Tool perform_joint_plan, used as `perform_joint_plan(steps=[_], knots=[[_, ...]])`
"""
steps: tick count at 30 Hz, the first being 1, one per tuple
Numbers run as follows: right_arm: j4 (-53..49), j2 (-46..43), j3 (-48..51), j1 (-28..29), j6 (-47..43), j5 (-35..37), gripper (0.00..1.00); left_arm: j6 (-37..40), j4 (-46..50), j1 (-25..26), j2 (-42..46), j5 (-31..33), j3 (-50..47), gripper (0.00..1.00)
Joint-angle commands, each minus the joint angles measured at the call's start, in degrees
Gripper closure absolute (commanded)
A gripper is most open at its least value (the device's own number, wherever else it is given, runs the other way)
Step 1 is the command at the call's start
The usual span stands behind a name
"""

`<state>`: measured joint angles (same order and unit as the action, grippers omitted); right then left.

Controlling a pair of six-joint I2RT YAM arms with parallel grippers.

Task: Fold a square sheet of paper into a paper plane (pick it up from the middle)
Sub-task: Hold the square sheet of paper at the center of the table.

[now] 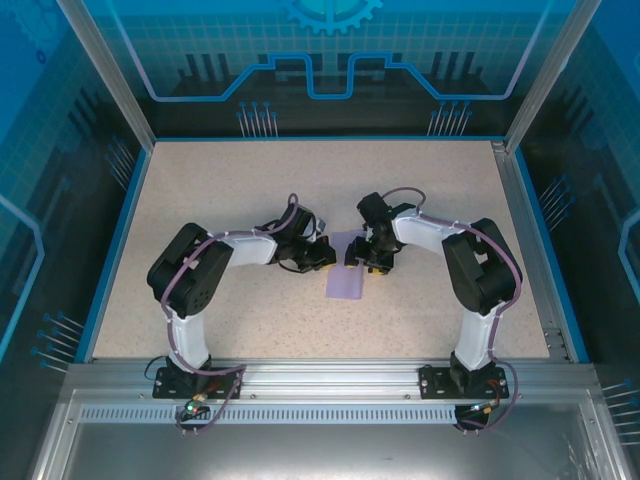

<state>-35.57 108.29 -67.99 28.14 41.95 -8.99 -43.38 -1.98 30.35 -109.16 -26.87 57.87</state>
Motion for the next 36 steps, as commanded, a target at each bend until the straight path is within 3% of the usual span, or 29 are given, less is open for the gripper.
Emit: perform_joint_plan(steps=[1,20,30,31,34,36], knots=[[0.01,5.03,2.42,0.33,-0.66,4.53,0.38,1.49,0.47,0.66,-1.50,-1.25,1.94,1.00],[0.62,2.71,1.29,0.26,-1.04,3.04,0.37,2.74,4.38,1.07,-4.13,3.11,0.67,1.00],[10.86,-14.23,6.74,-4.28,-1.92,-4.60,0.32,3.49,5.05,1.11,-4.13,3.40,0.93,1.00],[13.24,-15.60,7.80,-4.71,-1.96,-6.91,0.34,3.47,5.05,1.05,-4.13,3.41,1.01,1.00],[20.84,-16.42,11.12,-5.16,-0.93,-15.29,0.62,3.52,5.14,1.03,-4.12,3.41,1.26,1.00],[24.81,-14.93,12.43,-4.86,0.15,-19.94,0.76,3.64,5.14,1.05,-4.13,3.45,1.37,1.00]])
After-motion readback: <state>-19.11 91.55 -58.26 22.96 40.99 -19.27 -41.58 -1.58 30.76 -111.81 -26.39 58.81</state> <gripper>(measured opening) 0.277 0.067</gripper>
